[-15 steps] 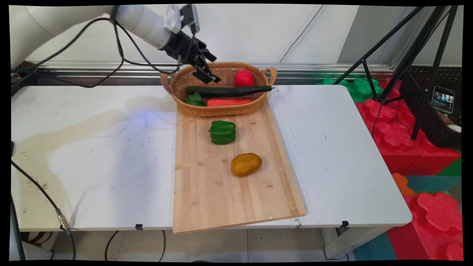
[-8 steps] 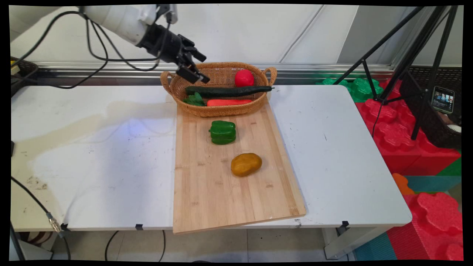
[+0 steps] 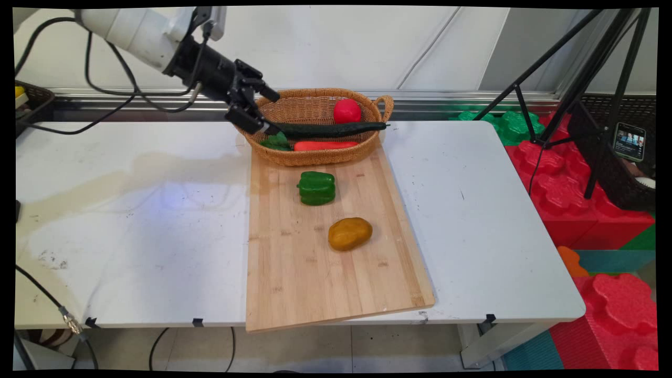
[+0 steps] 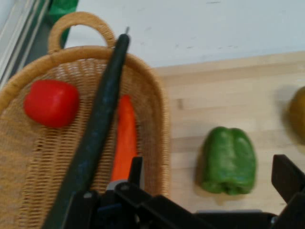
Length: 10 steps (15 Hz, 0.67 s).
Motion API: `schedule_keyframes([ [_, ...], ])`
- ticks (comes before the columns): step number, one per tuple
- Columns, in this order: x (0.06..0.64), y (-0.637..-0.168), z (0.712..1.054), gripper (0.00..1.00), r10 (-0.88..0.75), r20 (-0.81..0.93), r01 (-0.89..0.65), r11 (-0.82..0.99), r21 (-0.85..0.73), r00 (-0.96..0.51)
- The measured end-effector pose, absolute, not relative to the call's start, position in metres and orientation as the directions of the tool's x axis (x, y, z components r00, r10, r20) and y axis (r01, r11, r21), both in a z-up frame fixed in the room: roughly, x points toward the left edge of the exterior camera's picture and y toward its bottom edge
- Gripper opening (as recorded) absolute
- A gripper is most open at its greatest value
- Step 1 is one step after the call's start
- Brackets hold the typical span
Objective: Pick up the potato from the cutting board
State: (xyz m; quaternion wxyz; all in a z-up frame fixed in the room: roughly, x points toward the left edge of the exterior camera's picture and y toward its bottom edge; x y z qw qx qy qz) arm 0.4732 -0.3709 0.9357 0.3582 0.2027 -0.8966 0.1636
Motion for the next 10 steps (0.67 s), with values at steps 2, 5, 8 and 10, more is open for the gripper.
schedule_keyframes([
  [2,0.470,-0.357,0.936,1.00,-0.242,0.710,-0.461,0.878,-0.129,-0.661],
  [5,0.463,-0.344,0.934,1.00,-0.239,0.711,-0.441,0.891,-0.112,-0.662],
  [8,0.448,-0.334,0.928,1.00,-0.224,0.706,-0.410,0.906,-0.102,-0.672],
  [10,0.433,-0.327,0.923,1.00,-0.212,0.701,-0.385,0.918,-0.097,-0.681],
])
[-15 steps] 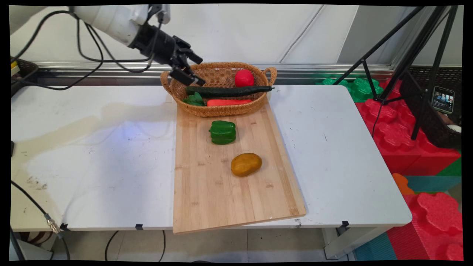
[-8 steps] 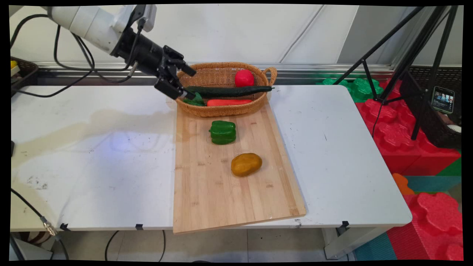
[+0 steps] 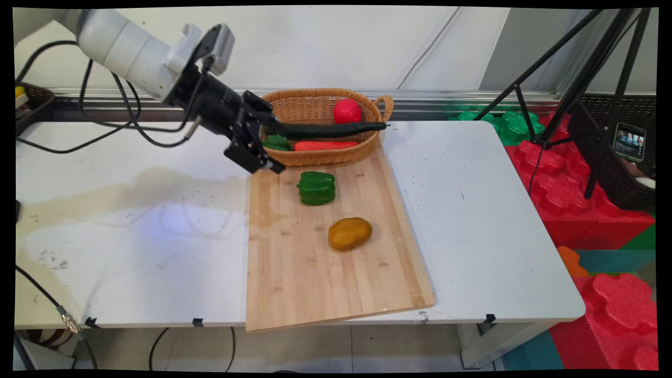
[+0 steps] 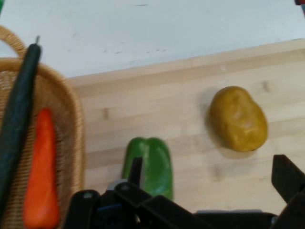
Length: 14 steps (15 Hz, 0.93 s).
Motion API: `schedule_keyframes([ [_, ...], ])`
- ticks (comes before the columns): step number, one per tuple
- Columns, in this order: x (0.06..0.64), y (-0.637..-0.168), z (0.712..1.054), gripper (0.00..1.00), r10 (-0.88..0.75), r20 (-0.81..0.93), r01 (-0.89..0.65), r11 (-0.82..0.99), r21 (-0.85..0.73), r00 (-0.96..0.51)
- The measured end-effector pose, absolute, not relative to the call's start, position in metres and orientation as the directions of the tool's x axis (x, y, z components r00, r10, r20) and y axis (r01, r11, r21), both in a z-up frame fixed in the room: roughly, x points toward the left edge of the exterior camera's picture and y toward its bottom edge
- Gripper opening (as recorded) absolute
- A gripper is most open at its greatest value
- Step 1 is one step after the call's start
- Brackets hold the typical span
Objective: Pick up the potato from the cutting board
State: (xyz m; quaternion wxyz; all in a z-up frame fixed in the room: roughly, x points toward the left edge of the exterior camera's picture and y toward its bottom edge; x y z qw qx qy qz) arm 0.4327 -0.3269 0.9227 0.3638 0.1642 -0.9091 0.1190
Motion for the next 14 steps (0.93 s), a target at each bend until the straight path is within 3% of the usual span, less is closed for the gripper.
schedule_keyframes([
  [14,0.333,-0.313,0.867,1.00,-0.218,0.637,-0.329,0.942,-0.060,-0.739],
])
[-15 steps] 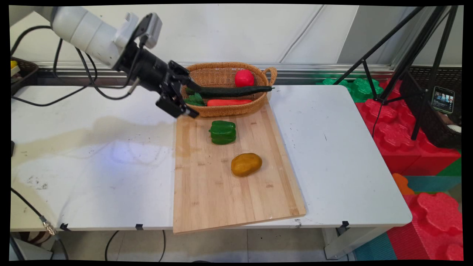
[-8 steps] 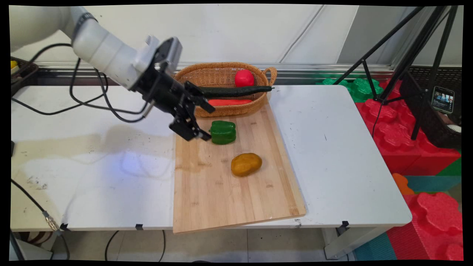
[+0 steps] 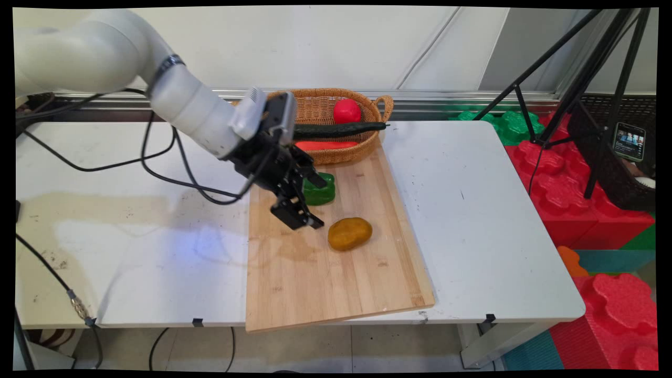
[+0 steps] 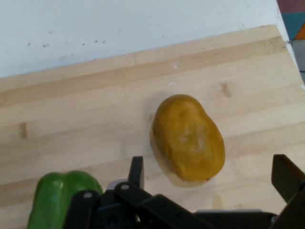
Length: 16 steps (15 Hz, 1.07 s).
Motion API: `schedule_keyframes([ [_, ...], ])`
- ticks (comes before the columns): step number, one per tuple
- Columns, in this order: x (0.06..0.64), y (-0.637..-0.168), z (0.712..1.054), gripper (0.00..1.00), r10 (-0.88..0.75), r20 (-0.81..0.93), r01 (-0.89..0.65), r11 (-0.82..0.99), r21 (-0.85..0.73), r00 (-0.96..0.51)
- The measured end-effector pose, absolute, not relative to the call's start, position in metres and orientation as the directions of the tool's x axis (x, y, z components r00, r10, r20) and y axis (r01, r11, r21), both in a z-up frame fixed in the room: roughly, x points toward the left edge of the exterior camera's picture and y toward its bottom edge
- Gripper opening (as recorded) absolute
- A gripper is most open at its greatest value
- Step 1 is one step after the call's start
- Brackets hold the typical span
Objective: Pick up the potato from the cutting board
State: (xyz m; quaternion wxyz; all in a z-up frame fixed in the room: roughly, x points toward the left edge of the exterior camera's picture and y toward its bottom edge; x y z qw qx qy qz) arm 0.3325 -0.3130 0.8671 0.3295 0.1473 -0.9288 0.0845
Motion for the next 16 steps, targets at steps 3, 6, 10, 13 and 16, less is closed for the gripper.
schedule_keyframes([
  [3,0.314,-0.317,0.855,1.00,-0.227,0.621,-0.330,0.942,-0.055,-0.750],
  [6,0.299,-0.321,0.844,1.00,-0.236,0.605,-0.332,0.942,-0.049,-0.760],
  [10,0.283,-0.326,0.832,1.00,-0.249,0.585,-0.336,0.941,-0.044,-0.772],
  [13,0.269,-0.331,0.820,1.00,-0.253,0.565,-0.334,0.942,-0.042,-0.785],
  [16,0.260,-0.336,0.812,1.00,-0.250,0.552,-0.331,0.942,-0.050,-0.795],
])
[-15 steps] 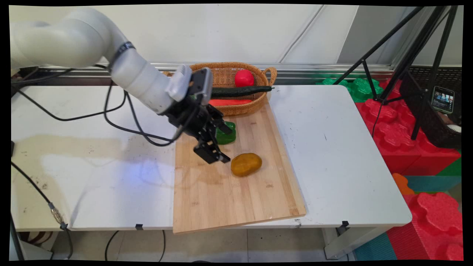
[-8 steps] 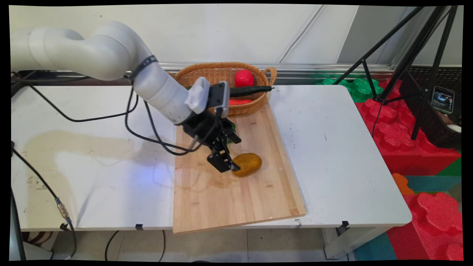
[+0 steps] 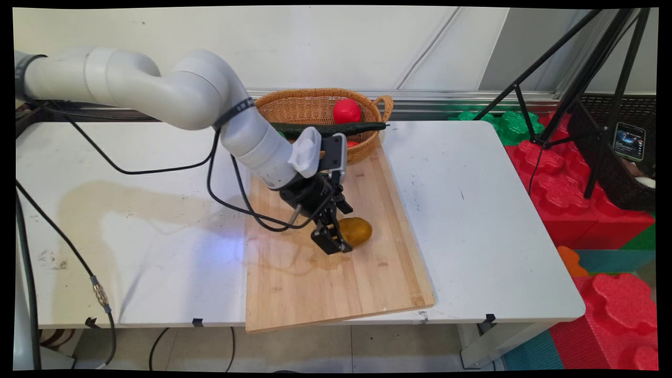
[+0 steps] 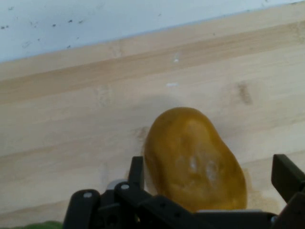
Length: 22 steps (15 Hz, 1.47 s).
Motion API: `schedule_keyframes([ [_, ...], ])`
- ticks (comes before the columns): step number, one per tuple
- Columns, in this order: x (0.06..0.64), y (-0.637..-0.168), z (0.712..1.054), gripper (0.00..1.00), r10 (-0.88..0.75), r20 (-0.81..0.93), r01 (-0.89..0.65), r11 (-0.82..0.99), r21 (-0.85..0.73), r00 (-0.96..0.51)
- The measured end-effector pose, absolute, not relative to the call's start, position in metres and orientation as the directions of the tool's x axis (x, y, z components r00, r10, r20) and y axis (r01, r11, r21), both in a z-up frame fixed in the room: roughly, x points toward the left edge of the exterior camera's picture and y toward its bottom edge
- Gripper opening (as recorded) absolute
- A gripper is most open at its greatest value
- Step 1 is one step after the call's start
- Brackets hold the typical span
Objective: Pick up the potato from the cutting board, then place the picked object in the vegetable basket
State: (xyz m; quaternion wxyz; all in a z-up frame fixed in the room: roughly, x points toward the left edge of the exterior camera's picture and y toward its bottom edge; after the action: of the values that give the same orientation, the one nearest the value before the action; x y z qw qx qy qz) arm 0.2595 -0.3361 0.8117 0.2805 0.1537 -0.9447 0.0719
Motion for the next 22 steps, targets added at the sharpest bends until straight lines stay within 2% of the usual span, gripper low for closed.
schedule_keyframes([
  [15,0.236,-0.351,0.789,1.00,-0.204,0.523,-0.296,0.950,-0.099,-0.828],
  [16,0.235,-0.351,0.789,0.00,-0.201,0.525,-0.295,0.950,-0.101,-0.827],
  [22,0.237,-0.350,0.793,0.00,-0.189,0.537,-0.294,0.949,-0.116,-0.822],
])
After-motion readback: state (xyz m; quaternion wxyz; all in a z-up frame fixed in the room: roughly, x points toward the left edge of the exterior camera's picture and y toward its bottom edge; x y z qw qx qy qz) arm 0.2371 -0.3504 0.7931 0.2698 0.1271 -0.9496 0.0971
